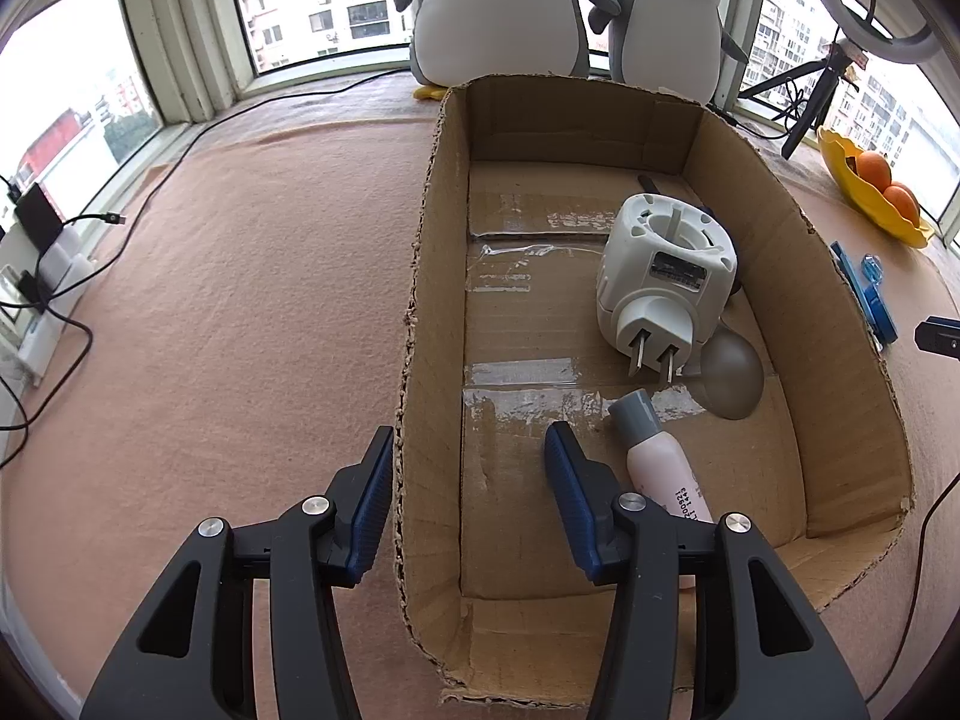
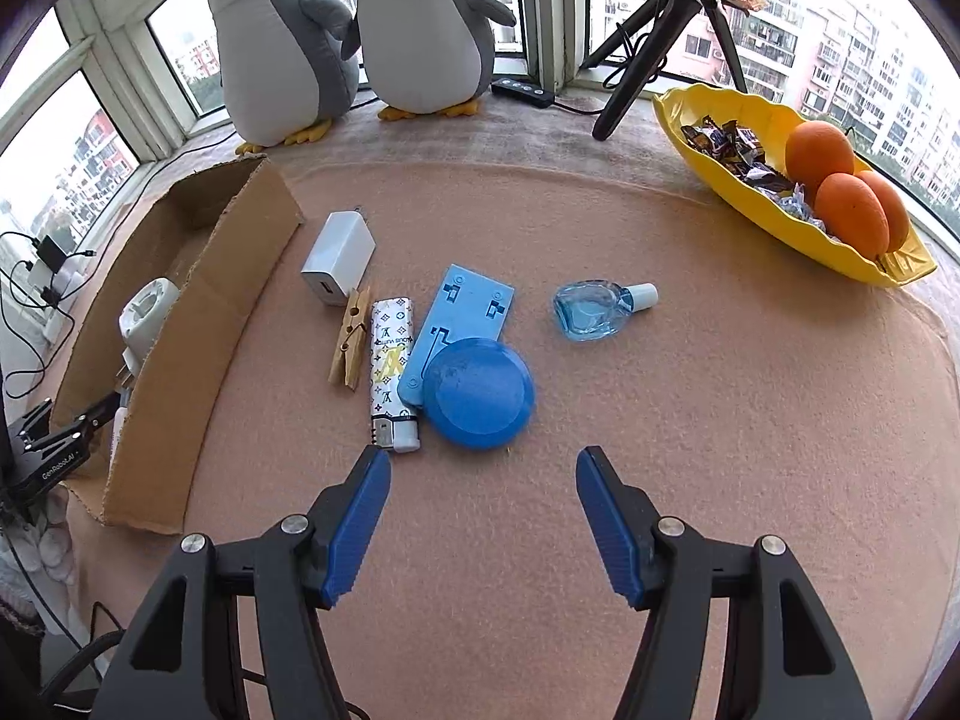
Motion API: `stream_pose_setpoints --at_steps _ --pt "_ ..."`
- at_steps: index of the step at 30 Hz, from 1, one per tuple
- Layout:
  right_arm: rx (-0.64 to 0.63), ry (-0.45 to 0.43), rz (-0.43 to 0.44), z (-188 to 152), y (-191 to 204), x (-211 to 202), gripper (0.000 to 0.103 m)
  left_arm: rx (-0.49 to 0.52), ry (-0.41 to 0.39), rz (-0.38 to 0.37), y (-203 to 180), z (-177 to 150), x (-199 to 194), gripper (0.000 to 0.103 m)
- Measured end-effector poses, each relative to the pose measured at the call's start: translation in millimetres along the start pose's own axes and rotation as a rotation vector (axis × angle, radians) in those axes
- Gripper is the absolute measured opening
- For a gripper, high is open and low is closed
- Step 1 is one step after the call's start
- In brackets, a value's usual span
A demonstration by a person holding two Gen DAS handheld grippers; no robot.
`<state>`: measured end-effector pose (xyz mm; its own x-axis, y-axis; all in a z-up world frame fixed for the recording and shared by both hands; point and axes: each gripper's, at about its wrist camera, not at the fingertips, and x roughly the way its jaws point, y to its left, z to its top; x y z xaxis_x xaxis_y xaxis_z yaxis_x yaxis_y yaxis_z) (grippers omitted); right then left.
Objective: Organize rigid objects
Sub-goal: 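Move the right gripper to the blue round lid and close on it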
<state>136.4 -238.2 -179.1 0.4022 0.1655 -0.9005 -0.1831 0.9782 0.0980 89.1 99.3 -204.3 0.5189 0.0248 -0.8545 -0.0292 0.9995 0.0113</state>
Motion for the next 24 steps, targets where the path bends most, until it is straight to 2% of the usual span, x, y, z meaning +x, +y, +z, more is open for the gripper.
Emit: stream_pose_setpoints --at_steps 7,17,24 --pt "0.099 0.016 0.01 13.3 -9.1 20.4 0.06 0.001 0.0 0.0 0.0 -0.2 -0.1 0.05" --pt "0.097 0.046 -0.013 22.0 -9.9 37.9 0.06 0.0 0.0 0.0 0.0 -0.3 0.0 0.05" --pt "0.078 0.055 -0.034 26.6 -14.6 39.5 0.049 0.0 0.0 0.0 -0.1 -0.3 0.0 0.05"
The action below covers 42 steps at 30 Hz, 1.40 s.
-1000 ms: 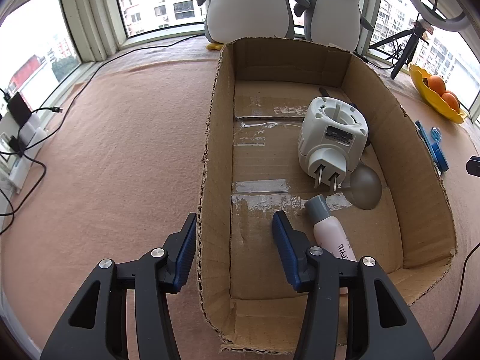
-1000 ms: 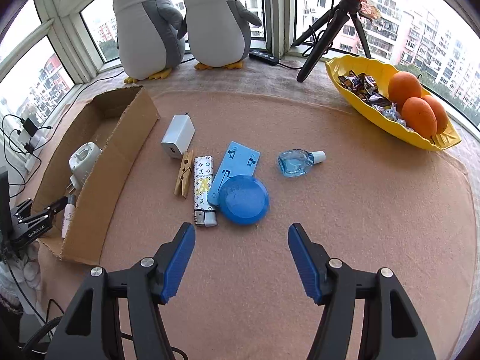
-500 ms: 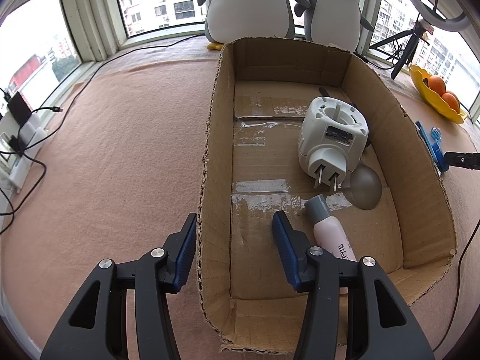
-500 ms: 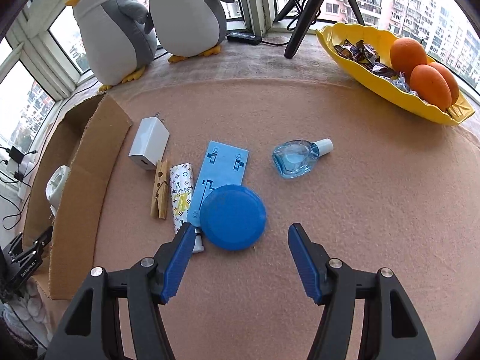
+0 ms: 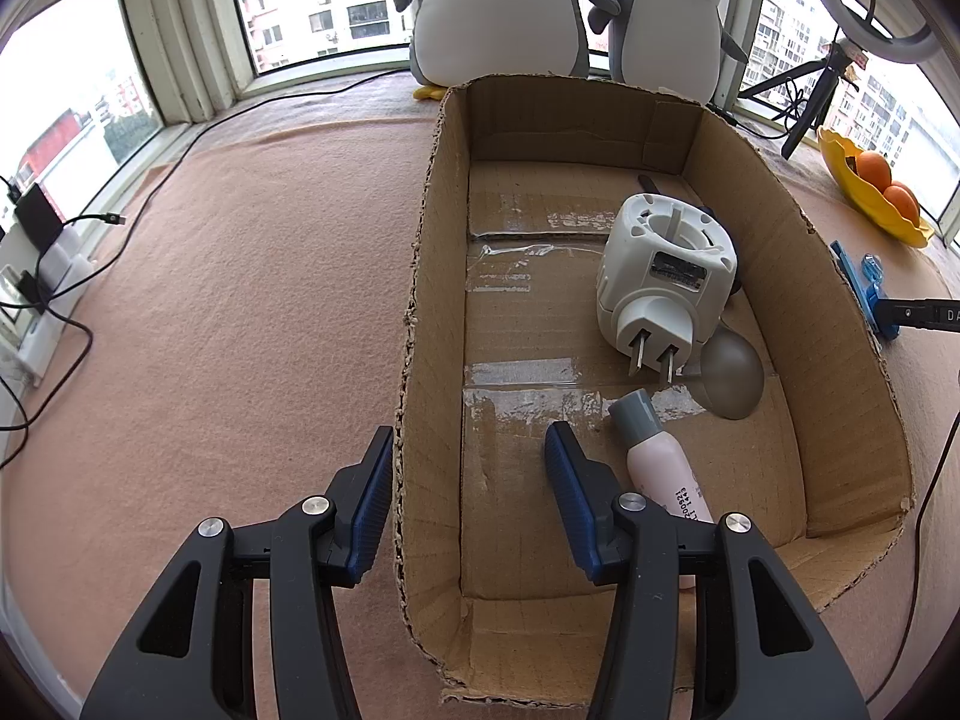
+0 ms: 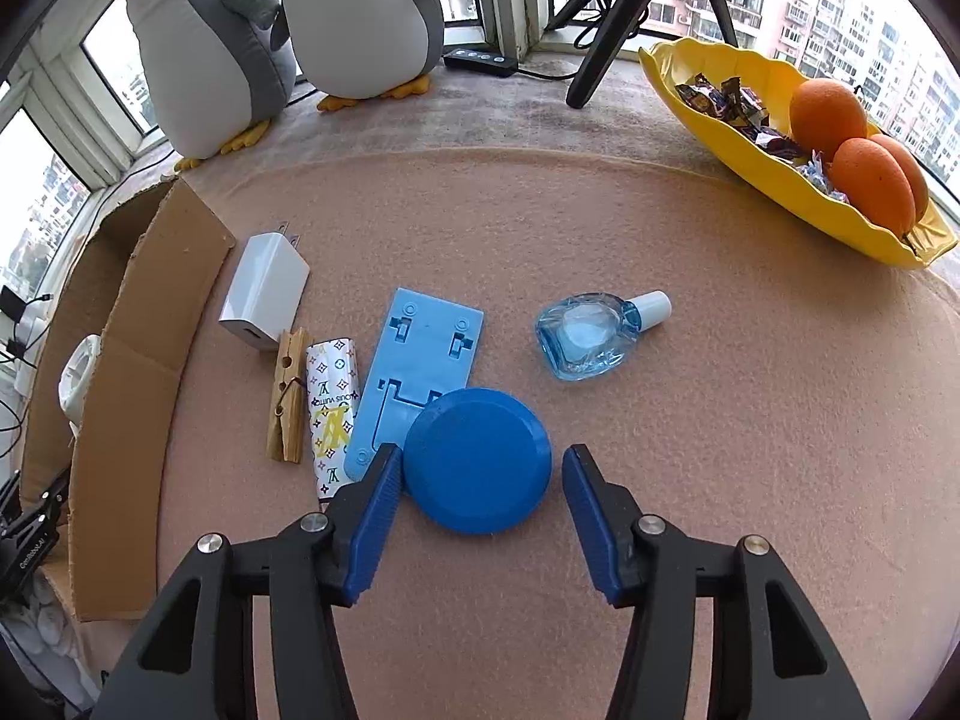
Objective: Organize rigid objects
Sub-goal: 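Move the right gripper to the blue round lid and close on it, then carry the blue lid with the right gripper over the box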
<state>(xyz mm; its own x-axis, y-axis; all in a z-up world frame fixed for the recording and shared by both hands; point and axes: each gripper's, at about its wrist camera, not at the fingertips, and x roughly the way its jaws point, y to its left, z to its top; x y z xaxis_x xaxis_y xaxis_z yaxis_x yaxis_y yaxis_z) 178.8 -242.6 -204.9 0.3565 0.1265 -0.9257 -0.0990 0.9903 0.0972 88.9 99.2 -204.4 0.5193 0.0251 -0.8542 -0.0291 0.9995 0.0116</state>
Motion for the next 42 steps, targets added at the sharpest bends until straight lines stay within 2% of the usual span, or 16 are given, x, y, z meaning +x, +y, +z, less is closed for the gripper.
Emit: stream_pose_setpoints --at_steps 9,18,25,33,42 --pt "-0.068 0.015 -0.076 -1.3 -5.1 -0.8 0.046 0.0 0.0 0.0 0.0 -0.1 0.0 0.05" --pt "-0.137 0.036 -0.113 -2.9 3.7 -0.9 0.046 0.0 0.0 0.0 0.1 -0.2 0.0 0.05" --pt "-0.138 0.042 -0.103 -4.2 3.1 -2.6 0.046 -0.001 -0.001 0.0 0.2 -0.4 -0.1 0.05" --pt "-0.131 -0.009 -0.096 -7.8 7.6 -23.3 0.046 -0.001 -0.001 0.0 0.3 -0.4 -0.1 0.05" --pt "-0.218 -0.097 -0.006 -9.7 58.6 -63.8 0.046 -0.001 -0.001 0.0 0.5 -0.8 -0.2 0.05"
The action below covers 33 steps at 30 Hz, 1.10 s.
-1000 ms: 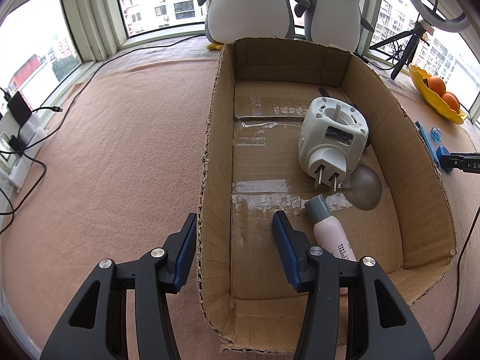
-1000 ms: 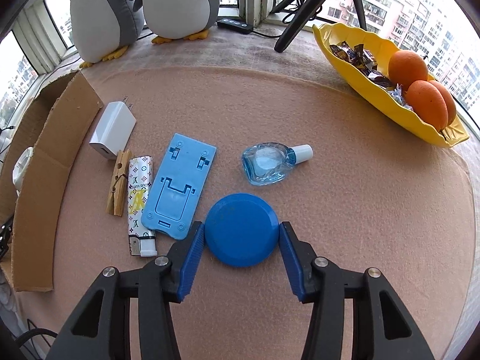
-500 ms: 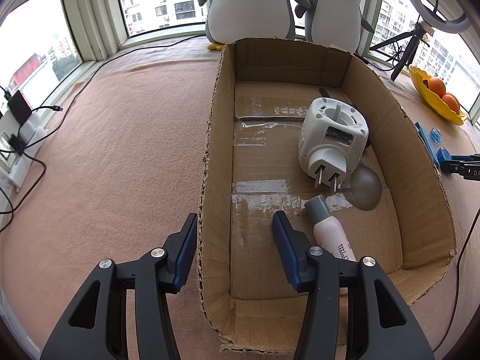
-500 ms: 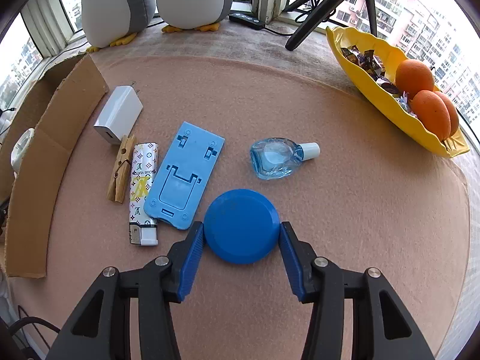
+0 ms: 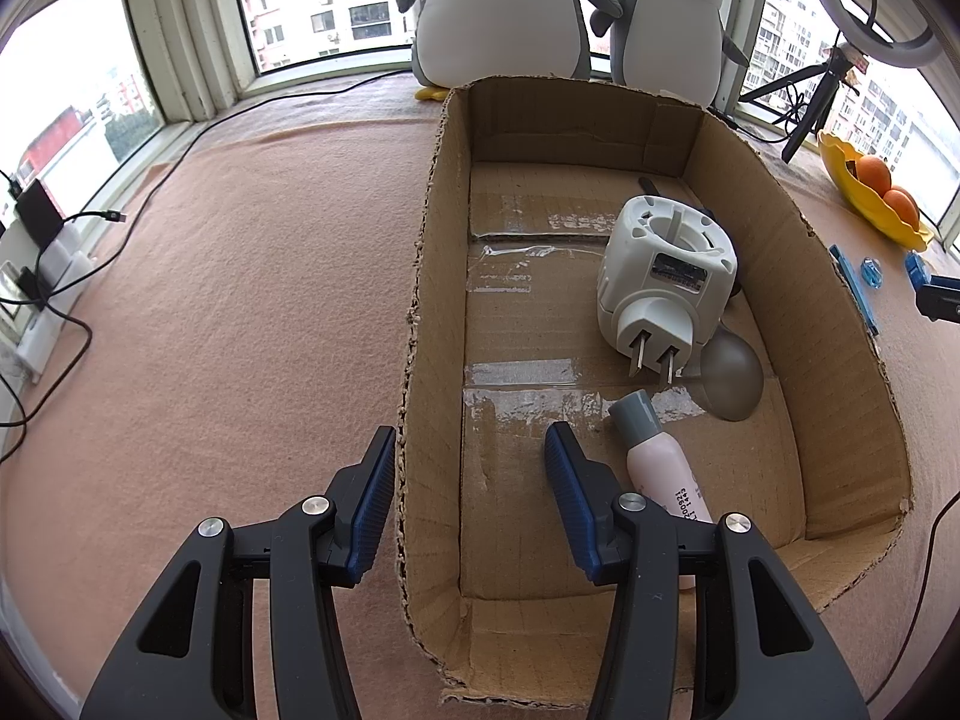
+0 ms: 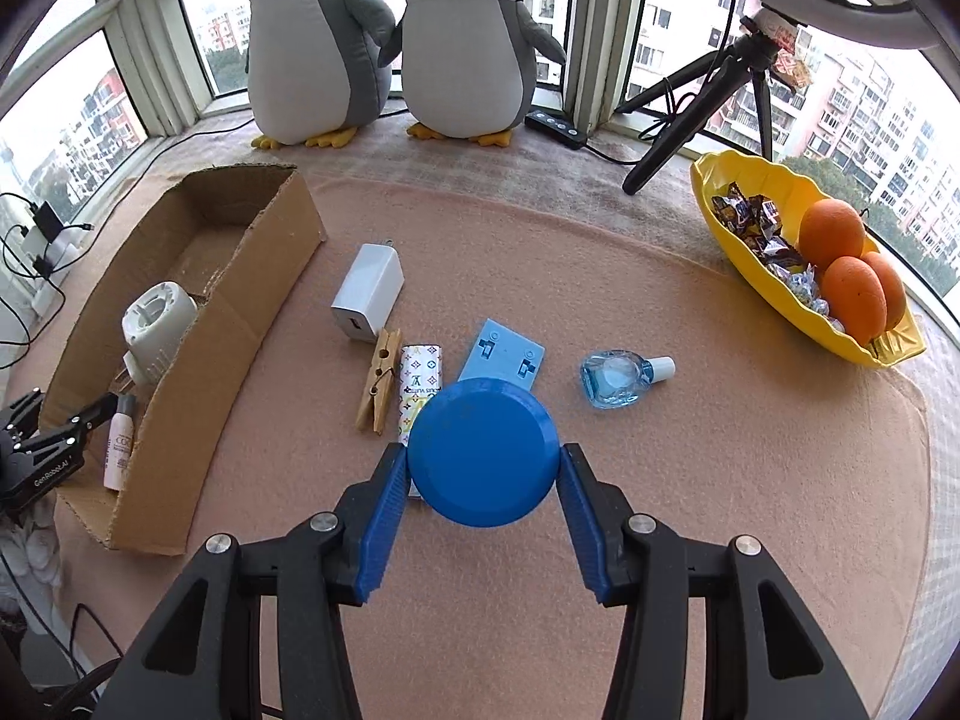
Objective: Organize rigid objects
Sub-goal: 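Carry the blue lid with the right gripper over the box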
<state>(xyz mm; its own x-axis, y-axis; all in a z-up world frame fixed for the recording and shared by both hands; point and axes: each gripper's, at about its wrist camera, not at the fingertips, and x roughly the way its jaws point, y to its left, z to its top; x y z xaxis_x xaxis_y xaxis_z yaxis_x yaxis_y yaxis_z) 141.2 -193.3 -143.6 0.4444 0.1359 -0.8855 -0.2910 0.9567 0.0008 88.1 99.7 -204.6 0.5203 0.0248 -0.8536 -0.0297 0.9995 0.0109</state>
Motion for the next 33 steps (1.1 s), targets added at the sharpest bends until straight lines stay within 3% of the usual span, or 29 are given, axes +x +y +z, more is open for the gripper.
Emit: stream_pose_setpoints --at_steps 9,18,33 --pt "-0.121 -0.04 0.12 2.0 74.2 -17.8 0.046 0.0 -0.001 -0.001 0.8 0.2 0.2 0.05" --pt "-0.219 -0.043 0.177 1.1 132.7 -12.8 0.046 -0.001 -0.001 -0.001 1.0 -0.1 0.2 0.05" --pt "-0.264 -0.024 0.192 -3.8 168.1 6.6 0.046 -0.002 -0.002 -0.001 1.9 -0.2 0.0 0.05"
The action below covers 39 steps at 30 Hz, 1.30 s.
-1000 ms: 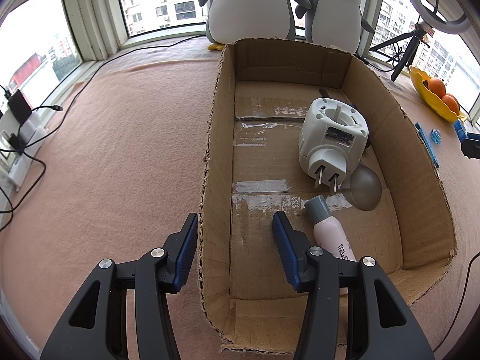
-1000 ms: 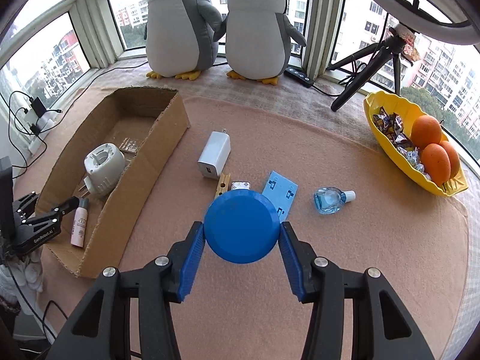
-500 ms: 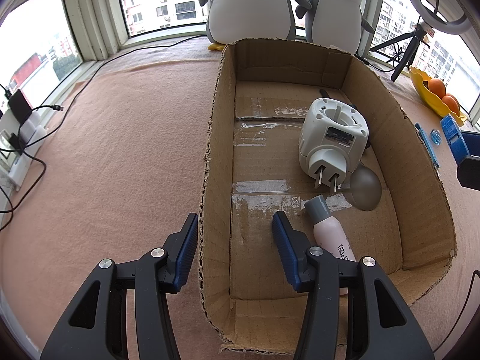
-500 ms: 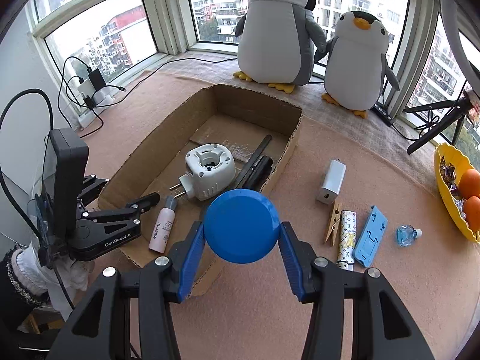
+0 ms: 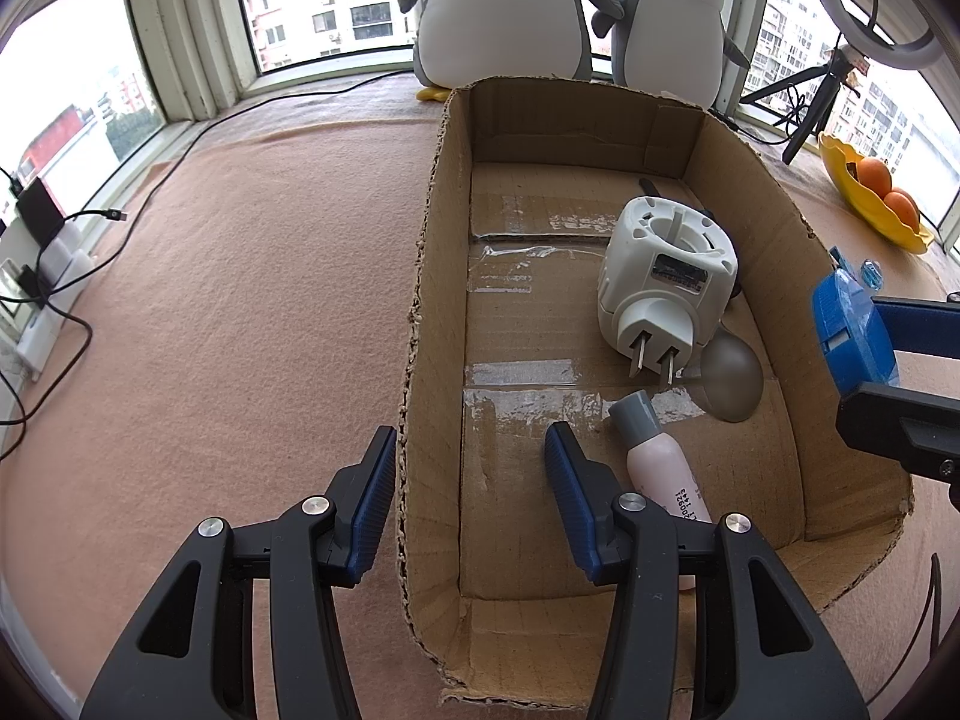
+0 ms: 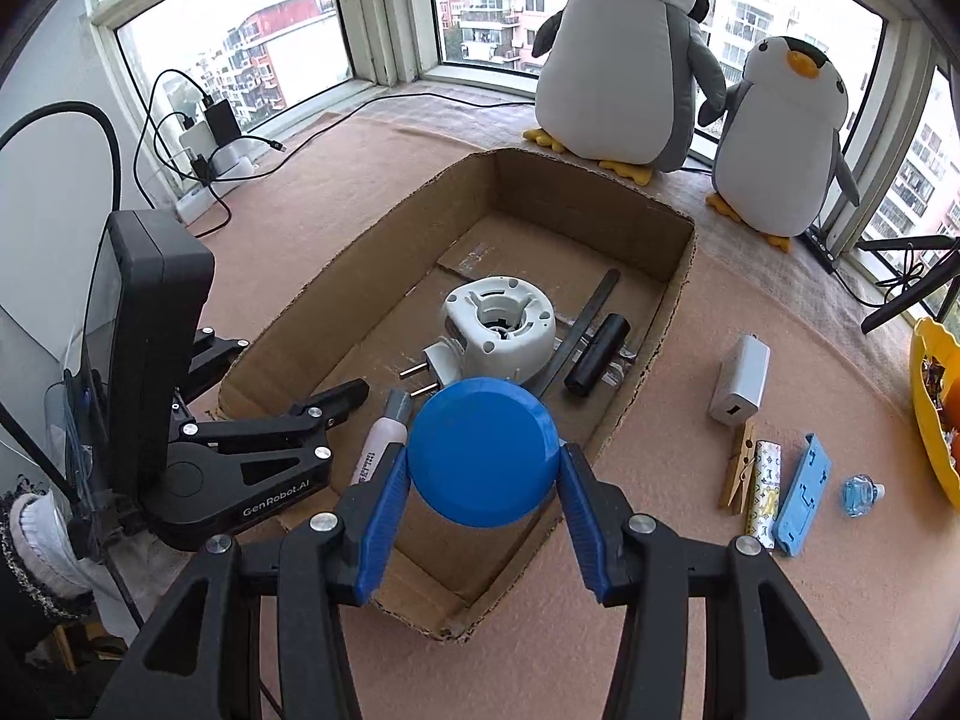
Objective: Organize rigid objects
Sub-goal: 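Carry the blue lid with the right gripper over the box, then open the right gripper to drop the lid beside the lotion bottle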
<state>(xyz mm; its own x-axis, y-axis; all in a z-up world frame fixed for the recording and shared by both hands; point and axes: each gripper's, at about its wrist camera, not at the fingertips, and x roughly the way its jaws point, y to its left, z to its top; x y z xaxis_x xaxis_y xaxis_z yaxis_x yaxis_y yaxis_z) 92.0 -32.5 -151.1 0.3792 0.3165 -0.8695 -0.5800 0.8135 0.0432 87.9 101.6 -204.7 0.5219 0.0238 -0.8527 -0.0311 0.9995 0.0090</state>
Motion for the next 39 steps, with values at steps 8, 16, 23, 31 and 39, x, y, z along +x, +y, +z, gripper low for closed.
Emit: stream_pose_setpoints --at_steps 8,16,23,31,39 --pt "-0.013 0.005 0.004 0.0 5.4 4.7 0.046 0.0 -0.001 0.0 0.0 0.2 0.2 0.05" --pt "-0.009 -0.008 0.005 0.8 5.3 2.2 0.05 0.001 0.0 0.0 0.3 0.2 0.2 0.05" --pt "0.001 -0.032 0.005 2.7 3.5 -5.2 0.058 0.001 -0.002 0.001 0.3 0.7 0.2 0.05" --pt "0.031 -0.045 0.004 1.4 -6.1 -12.7 0.058 0.002 -0.002 0.002 0.1 0.8 0.3 0.05" --pt "0.108 -0.065 -0.019 -7.3 -42.2 -31.2 0.058 0.001 -0.002 0.002 -0.1 0.4 0.2 0.05"
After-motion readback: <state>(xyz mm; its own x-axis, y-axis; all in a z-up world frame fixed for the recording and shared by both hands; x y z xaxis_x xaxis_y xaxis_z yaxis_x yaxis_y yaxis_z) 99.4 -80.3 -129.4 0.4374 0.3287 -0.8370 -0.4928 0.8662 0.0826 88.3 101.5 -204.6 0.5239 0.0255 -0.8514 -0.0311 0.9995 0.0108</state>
